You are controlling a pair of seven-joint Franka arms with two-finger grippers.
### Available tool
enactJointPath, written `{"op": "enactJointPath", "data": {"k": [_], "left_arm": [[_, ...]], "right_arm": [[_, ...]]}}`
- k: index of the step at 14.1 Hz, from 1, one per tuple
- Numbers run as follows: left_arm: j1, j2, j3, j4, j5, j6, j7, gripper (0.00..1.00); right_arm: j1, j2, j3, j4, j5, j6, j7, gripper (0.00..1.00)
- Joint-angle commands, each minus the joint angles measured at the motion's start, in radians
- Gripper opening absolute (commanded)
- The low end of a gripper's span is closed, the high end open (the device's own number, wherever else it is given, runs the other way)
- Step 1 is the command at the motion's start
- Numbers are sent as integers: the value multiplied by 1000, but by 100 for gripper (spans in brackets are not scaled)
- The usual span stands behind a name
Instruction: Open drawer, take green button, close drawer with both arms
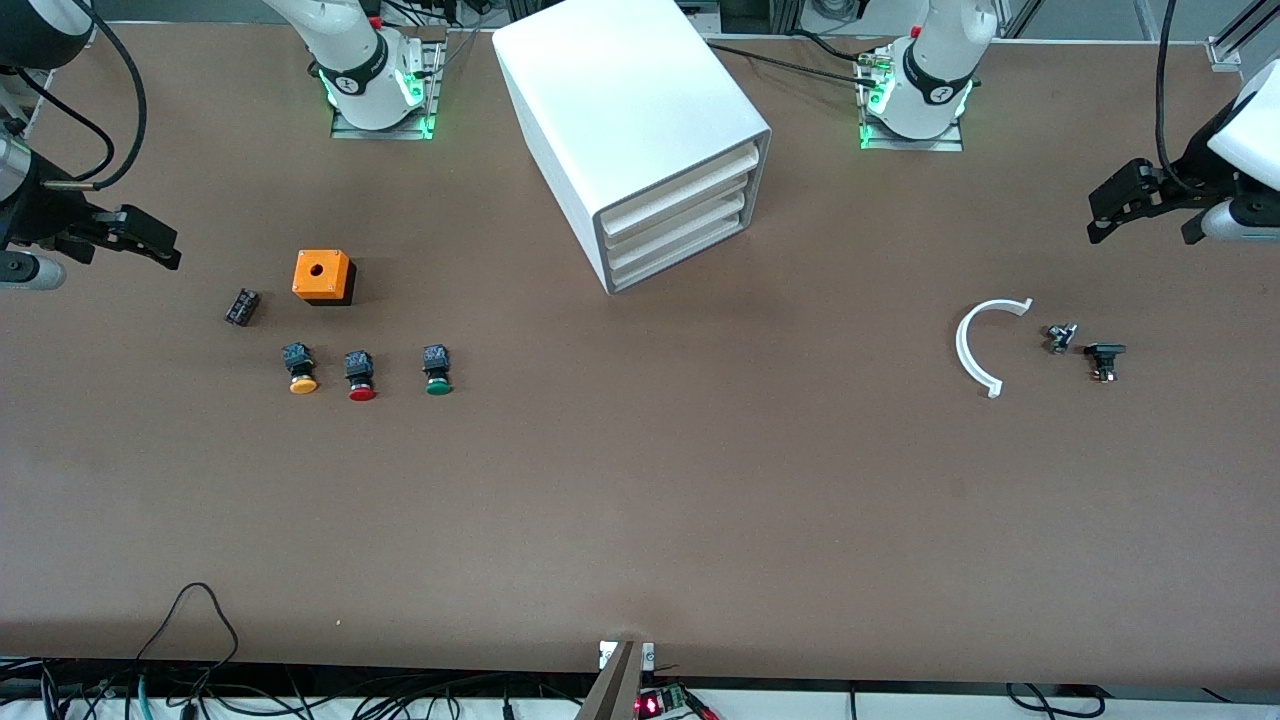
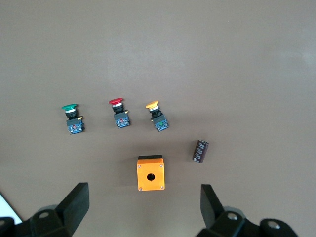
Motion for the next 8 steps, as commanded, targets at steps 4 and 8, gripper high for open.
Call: {"op": "enactJointPath", "data": {"k": [4,8], "left_arm": [[-9,18,51,22,14,-19,24,100],[-9,21,51,27,10,-24,20,100]], "right_arm": [[1,-30,-6,27,8,-27,-15,100],[1,-33,-5,30,6,-87,-11,100]]}}
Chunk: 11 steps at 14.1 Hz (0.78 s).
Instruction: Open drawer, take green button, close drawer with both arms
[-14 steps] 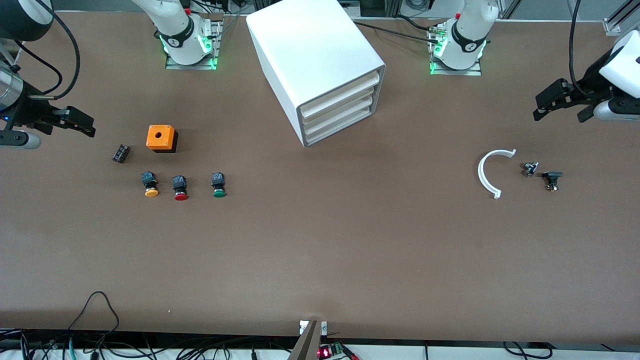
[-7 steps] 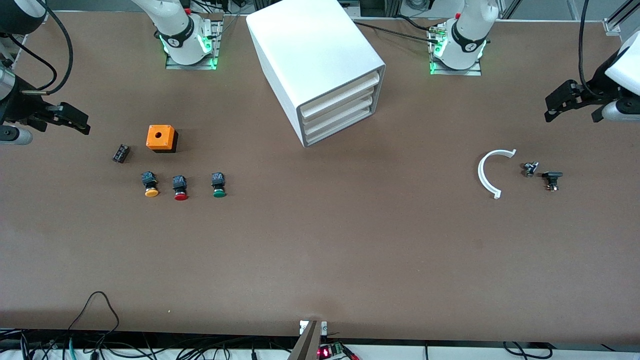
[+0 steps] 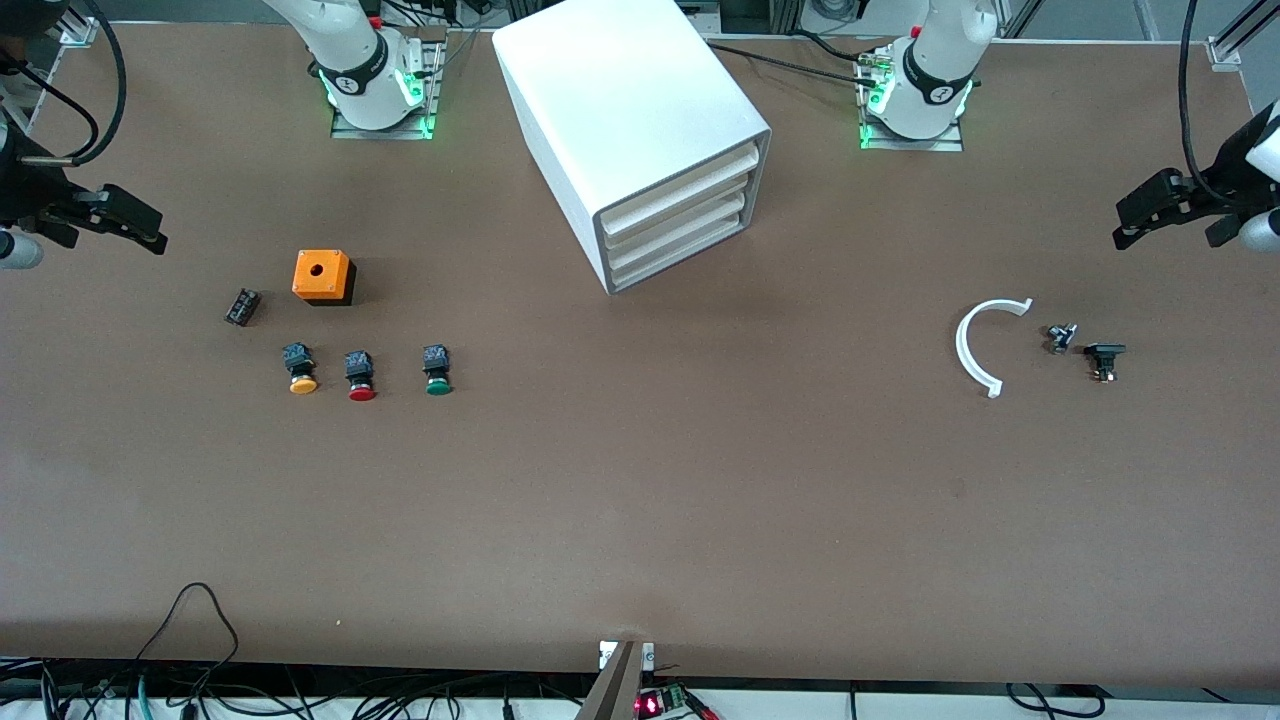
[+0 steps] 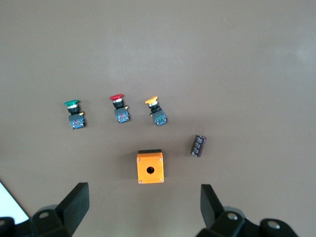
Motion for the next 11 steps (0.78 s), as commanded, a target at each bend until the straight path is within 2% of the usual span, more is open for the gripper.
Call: {"op": "enactJointPath", "data": {"k": [1,6,11], "left_arm": [[-6,16,4,27,10,-23,10,100],[-6,18,4,27,9,-25,9,100],[-6,18,4,27,3,-40,1,100]], "right_arm": [[3,-11,-3,11,6,-32,-11,100],[1,-45,-3,-8,2,-35,-11,100],[1,-138,-3,-148,2,54,-10,100]]}}
